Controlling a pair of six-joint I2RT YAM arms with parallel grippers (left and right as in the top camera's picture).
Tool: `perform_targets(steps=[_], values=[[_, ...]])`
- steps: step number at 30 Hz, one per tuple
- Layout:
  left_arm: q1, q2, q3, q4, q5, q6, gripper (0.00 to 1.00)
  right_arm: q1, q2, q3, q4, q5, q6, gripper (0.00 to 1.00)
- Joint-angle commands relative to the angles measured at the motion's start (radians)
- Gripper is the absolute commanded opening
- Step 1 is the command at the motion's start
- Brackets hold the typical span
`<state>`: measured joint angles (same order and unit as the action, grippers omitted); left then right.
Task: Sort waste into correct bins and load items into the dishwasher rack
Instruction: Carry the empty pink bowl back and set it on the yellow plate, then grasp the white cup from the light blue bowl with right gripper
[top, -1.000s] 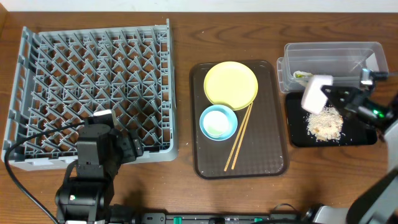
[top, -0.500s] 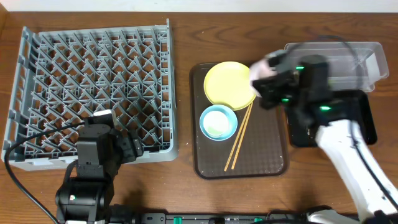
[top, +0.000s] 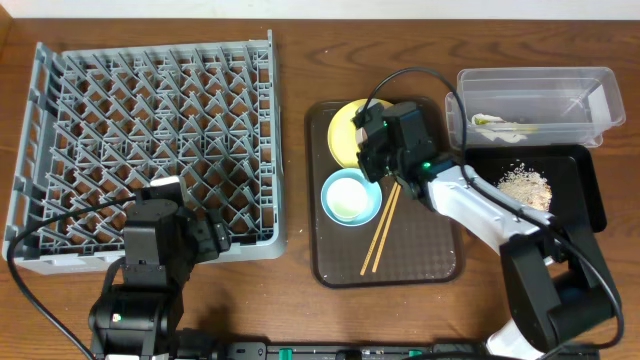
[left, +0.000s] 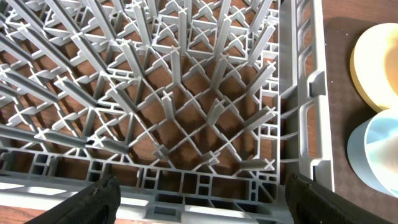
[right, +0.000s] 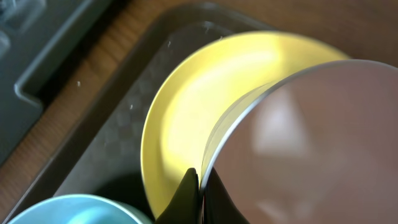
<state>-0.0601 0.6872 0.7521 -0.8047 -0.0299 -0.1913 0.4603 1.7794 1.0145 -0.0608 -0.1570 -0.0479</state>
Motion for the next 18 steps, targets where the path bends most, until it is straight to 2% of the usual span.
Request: perform_targets(steps=[1, 4, 5, 12, 18], values=[[-0.002, -0.003, 0.024, -0.002, -0.005, -0.013, 0.86, 0.012, 0.000, 0.006, 0.010, 0.014, -0.012, 0.24], [-0.002, -0.003, 0.024, -0.002, -0.005, -0.013, 0.86, 0.012, -0.009, 0.006, 0.011, 0.005, -0.009, 0.48], [-0.002, -0.003, 0.024, -0.002, -0.005, -0.013, 0.86, 0.012, -0.016, 0.006, 0.006, -0.010, -0.009, 0.50], [-0.002, -0.003, 0.024, -0.002, -0.005, -0.013, 0.86, 0.012, -0.175, 0.006, -0.080, -0.072, 0.026, 0.45], [-0.002, -0.003, 0.024, -0.002, -0.005, -0.013, 0.86, 0.012, -0.328, 0.006, -0.251, -0.095, 0.097, 0.39]])
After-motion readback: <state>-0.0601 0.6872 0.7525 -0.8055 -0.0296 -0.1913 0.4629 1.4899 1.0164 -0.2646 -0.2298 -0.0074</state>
